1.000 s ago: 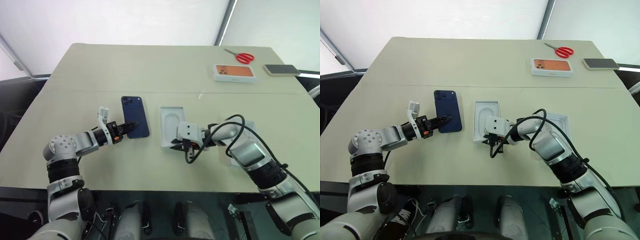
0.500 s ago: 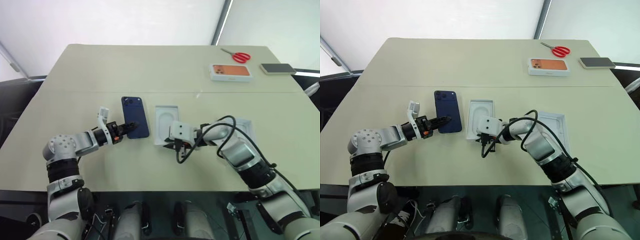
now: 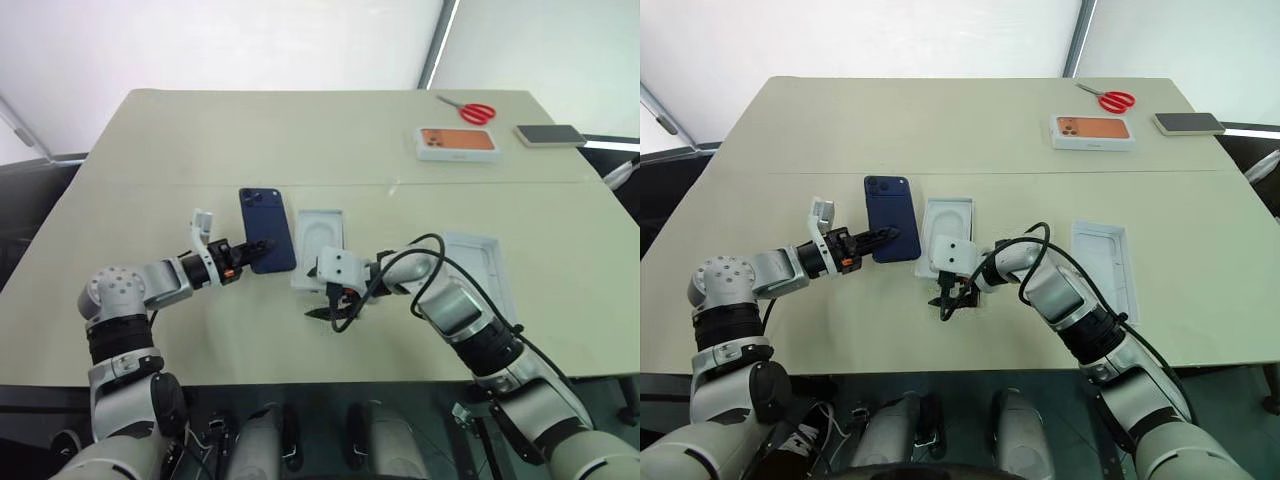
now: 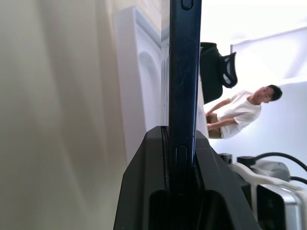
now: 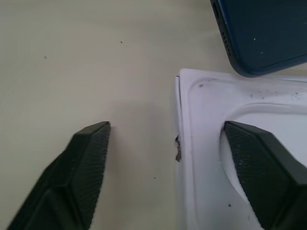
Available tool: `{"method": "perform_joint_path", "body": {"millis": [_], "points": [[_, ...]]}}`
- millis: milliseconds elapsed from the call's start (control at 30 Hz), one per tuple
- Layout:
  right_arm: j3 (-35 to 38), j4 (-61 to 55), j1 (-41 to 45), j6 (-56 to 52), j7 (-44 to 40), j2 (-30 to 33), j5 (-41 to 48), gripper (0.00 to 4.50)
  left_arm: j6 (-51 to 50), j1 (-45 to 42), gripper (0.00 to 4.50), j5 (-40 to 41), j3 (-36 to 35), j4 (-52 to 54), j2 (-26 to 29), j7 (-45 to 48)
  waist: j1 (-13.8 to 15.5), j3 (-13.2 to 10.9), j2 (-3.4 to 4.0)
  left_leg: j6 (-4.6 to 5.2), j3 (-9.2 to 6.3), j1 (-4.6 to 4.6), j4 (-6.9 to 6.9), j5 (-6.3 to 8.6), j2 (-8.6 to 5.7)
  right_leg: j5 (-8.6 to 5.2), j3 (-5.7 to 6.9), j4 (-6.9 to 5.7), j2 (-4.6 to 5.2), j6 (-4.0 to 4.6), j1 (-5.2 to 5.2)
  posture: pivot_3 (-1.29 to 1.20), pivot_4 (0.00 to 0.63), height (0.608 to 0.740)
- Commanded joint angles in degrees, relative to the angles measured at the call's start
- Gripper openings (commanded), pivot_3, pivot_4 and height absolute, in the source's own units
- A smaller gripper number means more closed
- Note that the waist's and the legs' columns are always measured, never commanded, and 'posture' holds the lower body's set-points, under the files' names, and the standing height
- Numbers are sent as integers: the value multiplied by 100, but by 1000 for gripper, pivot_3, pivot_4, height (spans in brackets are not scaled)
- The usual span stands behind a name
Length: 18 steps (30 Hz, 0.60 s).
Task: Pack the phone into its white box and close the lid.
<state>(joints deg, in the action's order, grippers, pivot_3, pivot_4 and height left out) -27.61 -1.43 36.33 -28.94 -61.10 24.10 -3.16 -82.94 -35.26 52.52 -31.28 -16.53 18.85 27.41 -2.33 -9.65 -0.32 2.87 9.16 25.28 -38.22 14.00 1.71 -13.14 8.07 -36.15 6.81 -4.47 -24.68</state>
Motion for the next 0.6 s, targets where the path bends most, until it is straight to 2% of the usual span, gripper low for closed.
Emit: {"method": "perform_joint_path", "body": {"millis": [33, 333, 600], "points": [[22, -184, 68, -124, -77, 49, 90, 3713, 1, -110, 0, 292, -94, 339, -55, 6, 6, 0, 0, 0, 0, 0, 0, 0, -1, 0, 0, 0, 1, 0, 0, 0, 150, 738], [268, -129, 221, -25, 140, 257, 67, 3713, -257, -125, 0, 430, 8, 756, -372, -266, 34, -2, -3, 0, -1, 1, -1, 0, -4, 0, 0, 0, 3, 0, 0, 0, 150, 738], [450, -196, 156, -368, 245, 174, 346, 3713, -275, -210, 0, 458, -28, 618, -333, -322, 41, -3, -4, 1, 0, 2, -1, -1, -4, 0, 0, 0, 0, 0, 0, 0, 150, 738]]}}
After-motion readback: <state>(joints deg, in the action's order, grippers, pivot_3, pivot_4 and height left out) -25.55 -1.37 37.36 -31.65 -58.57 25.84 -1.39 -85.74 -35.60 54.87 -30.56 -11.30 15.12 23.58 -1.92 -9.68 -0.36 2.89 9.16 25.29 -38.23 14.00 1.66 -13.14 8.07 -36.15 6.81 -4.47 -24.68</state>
